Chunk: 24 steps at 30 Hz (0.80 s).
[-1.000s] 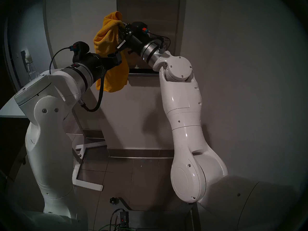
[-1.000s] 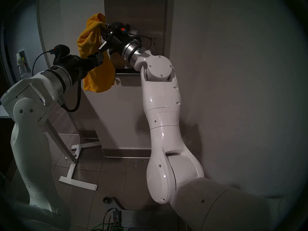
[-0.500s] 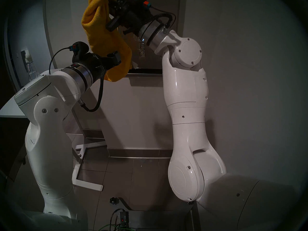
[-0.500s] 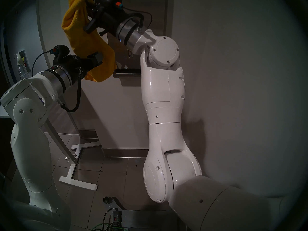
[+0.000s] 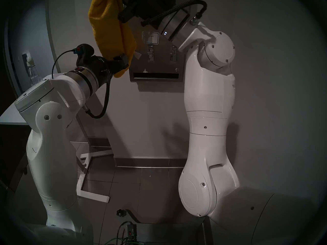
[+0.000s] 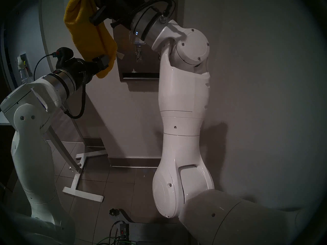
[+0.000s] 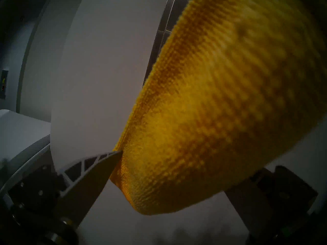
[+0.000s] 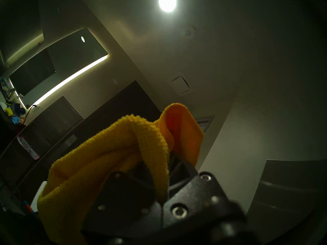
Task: Pick up the cloth and wipe the surface
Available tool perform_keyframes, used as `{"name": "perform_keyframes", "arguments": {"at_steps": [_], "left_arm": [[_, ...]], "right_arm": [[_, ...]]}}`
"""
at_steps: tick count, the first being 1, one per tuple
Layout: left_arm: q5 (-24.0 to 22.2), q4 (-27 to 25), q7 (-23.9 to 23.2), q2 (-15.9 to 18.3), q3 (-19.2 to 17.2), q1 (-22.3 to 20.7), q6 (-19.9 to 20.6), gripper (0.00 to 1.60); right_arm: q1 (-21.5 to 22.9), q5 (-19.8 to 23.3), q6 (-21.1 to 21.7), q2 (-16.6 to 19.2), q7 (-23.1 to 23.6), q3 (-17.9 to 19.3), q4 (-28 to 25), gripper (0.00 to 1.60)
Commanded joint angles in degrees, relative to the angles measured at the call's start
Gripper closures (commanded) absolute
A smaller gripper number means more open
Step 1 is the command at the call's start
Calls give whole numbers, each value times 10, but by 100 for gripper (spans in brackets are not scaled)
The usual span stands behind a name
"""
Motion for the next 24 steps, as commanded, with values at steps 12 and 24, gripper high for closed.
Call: {"name": "perform_keyframes", "arguments": {"at_steps": [12, 24], "left_arm": [[4, -13, -2, 5, 3, -23, -6, 0], [54, -13, -3, 44, 33, -32, -25, 160]], "right_arm": [[-103, -9, 190, 46, 26, -70, -142, 160], [-119, -42, 300, 58, -15, -98, -193, 160]]}}
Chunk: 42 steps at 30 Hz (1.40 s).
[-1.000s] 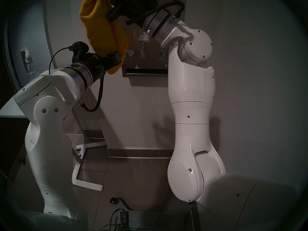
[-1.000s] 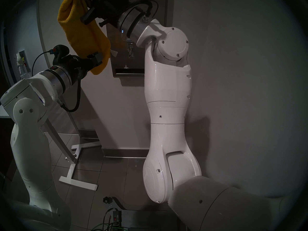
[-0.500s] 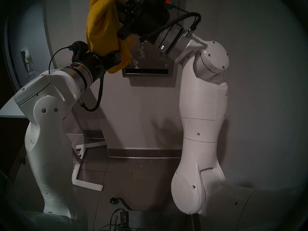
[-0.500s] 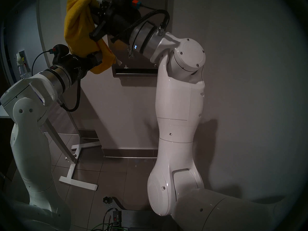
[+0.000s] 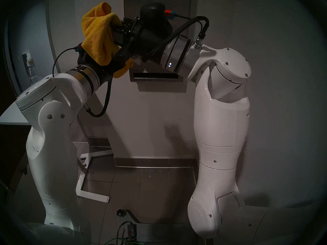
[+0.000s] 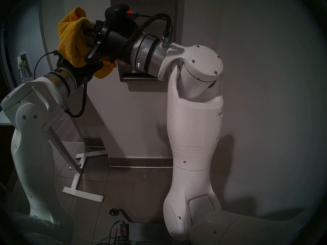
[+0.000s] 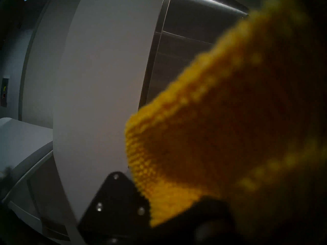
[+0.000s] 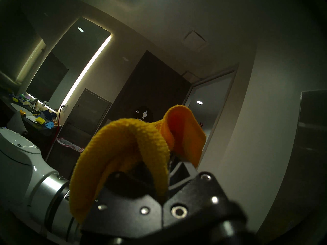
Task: Pick up the cloth and wipe the surface
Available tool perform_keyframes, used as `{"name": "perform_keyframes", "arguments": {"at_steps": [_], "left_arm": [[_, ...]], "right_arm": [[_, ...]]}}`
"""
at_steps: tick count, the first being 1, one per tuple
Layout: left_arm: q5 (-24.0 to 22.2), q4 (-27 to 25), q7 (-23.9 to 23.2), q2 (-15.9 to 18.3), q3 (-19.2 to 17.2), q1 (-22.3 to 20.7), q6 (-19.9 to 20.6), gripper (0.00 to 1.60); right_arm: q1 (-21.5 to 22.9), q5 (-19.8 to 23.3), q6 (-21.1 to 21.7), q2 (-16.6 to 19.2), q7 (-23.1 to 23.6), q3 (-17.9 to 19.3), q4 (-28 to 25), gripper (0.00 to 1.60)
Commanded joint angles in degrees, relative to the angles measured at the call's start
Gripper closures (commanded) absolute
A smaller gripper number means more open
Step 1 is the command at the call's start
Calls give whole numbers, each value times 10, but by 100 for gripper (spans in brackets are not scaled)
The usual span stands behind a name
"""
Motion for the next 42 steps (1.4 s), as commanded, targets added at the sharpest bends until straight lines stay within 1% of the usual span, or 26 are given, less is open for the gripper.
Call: {"name": "perform_keyframes", "arguments": {"at_steps": [1, 2, 3, 4, 5, 6, 15, 21, 26, 29, 31, 32, 35, 36, 38, 39, 41, 42], "left_arm": [[25, -13, -4, 26, 9, -23, -21, 160], [25, -13, -4, 26, 9, -23, -21, 160], [27, -13, -4, 28, 9, -23, -22, 160], [29, -13, -5, 30, 6, -21, -24, 160], [31, -13, -6, 32, 3, -21, -25, 160], [33, -13, -8, 35, 1, -20, -26, 160], [42, -13, -22, 52, -16, -18, -37, 160], [48, -13, -34, 67, -38, -16, -41, 160], [56, -13, -44, 83, -51, -7, -42, 160], [59, -13, -49, 87, -56, -1, -43, 160], [65, -13, -47, 92, -62, 4, -44, 160], [77, -13, -40, 97, -68, 11, -44, 160], [89, -13, -27, 94, -78, 19, -46, 160], [106, -8, -23, 105, -75, 13, -58, 160], [115, 22, -14, 101, -77, -4, -68, 160], [123, 34, -14, 110, -75, -10, -74, 160], [130, 62, -8, 108, -74, -34, -82, 160], [137, 75, -8, 118, -71, -44, -89, 160]], "right_arm": [[2, -17, 42, 1, -37, -13, -35, 153], [2, -17, 42, 1, -37, -13, -35, 153], [1, -21, 42, 2, -42, -15, -35, 120], [-1, -26, 38, 4, -51, -16, -35, 119], [-2, -22, 41, 5, -66, -13, -30, 97], [-3, -24, 39, 5, -76, -12, -27, 0], [-7, -21, 48, 11, -109, -25, -33, 0], [-10, -16, 50, 14, -125, -31, -36, 0], [-13, -10, 51, 16, -138, -35, -39, 0], [-15, -7, 50, 18, -144, -37, -40, 0], [-16, -4, 50, 19, -149, -39, -40, 0], [-16, -1, 49, 20, -154, -40, -41, 0], [-18, 2, 48, 21, -159, -42, -42, 0], [-18, 1, 48, 21, -159, -42, -42, 0], [-19, 2, 48, 21, -161, -42, -42, 0], [-19, 2, 47, 21, -161, -42, -42, 0], [-19, 3, 47, 21, -161, -43, -42, 0], [-19, 3, 47, 21, -161, -43, -42, 0]]}}
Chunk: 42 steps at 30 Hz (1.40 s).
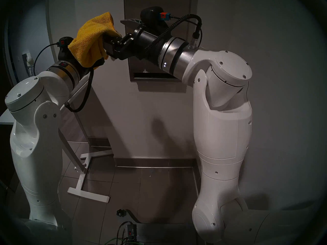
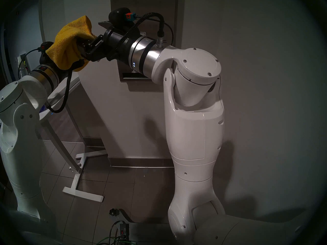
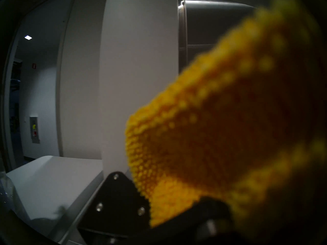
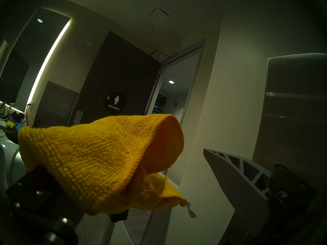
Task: Pick up the cloth and wipe the surface
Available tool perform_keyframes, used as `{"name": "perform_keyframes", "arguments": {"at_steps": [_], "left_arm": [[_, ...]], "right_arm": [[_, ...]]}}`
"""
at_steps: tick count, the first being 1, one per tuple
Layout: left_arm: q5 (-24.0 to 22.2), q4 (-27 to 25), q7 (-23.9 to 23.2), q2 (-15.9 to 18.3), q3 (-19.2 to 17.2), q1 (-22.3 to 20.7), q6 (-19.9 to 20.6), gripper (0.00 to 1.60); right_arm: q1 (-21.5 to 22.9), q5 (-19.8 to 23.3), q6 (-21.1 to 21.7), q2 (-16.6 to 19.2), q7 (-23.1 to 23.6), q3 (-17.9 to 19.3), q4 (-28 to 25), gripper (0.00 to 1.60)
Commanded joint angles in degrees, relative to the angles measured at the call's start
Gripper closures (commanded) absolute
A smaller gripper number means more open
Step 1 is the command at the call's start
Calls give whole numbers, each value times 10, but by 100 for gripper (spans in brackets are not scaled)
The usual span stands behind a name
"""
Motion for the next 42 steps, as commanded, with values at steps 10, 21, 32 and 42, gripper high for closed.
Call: {"name": "perform_keyframes", "arguments": {"at_steps": [10, 21, 32, 42], "left_arm": [[47, 129, 4, 69, 33, -100, -108, 160], [59, 237, -21, 108, 37, -152, -157, 160], [66, 326, -39, 132, 30, -186, -183, 160], [71, 351, -47, 130, 32, -193, -196, 160]], "right_arm": [[5, 6, -5, -1, -12, -1, -13, 0], [4, 8, -6, 0, -14, -2, -13, 0], [-12, -72, -53, 26, -87, 17, -17, 0], [-60, -186, -110, 53, -183, 14, -29, 0]]}}
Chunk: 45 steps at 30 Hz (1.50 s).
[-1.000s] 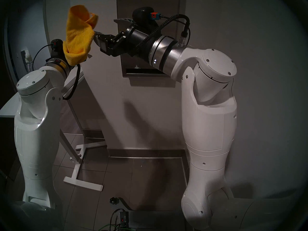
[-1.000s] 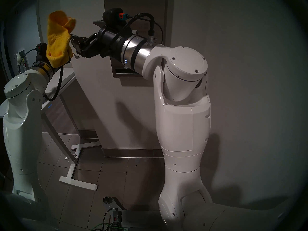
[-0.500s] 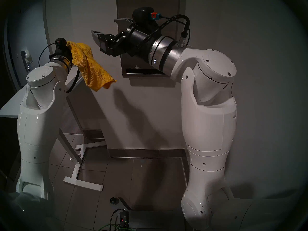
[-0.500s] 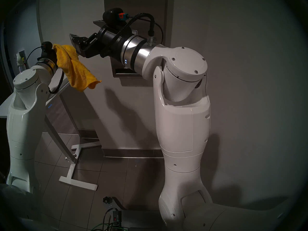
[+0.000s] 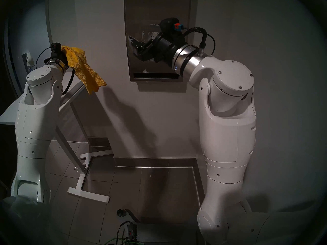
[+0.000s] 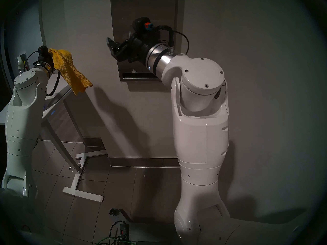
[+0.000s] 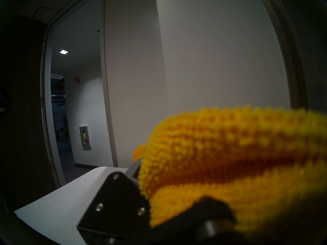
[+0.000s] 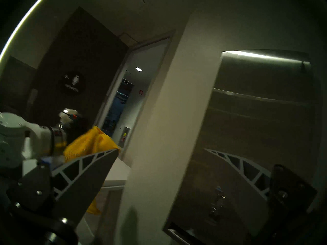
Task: Pick up the cloth and wipe the surface
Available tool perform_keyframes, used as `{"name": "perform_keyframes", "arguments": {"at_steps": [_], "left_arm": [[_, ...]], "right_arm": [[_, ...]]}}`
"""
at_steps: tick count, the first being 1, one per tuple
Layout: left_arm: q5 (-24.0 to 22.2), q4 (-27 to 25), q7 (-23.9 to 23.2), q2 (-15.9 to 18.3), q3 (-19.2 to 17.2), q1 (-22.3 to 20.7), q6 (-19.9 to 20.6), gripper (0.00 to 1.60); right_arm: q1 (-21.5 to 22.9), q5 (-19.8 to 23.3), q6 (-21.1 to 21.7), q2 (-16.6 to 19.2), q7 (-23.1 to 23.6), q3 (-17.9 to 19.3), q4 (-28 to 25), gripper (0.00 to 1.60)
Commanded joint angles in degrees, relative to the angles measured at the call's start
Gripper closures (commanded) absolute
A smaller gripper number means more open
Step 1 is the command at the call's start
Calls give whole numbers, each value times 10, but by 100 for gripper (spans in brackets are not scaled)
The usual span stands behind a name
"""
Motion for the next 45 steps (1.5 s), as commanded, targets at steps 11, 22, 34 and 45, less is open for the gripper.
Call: {"name": "perform_keyframes", "arguments": {"at_steps": [11, 22, 34, 45], "left_arm": [[2, -21, 0, 8, -40, 3, -27, 160], [-11, 9, 9, -12, -64, 16, -33, 160], [-15, 115, -1, -11, -46, -38, -53, 160], [-16, 172, -14, 13, -13, -70, -70, 160]], "right_arm": [[-71, -119, -98, 45, -163, 8, -31, 0], [-146, -98, -121, 82, -261, -10, -64, 0], [-187, -52, -133, 97, -346, -66, -101, 0], [-208, -37, -140, 111, -347, -100, -130, 0]]}}
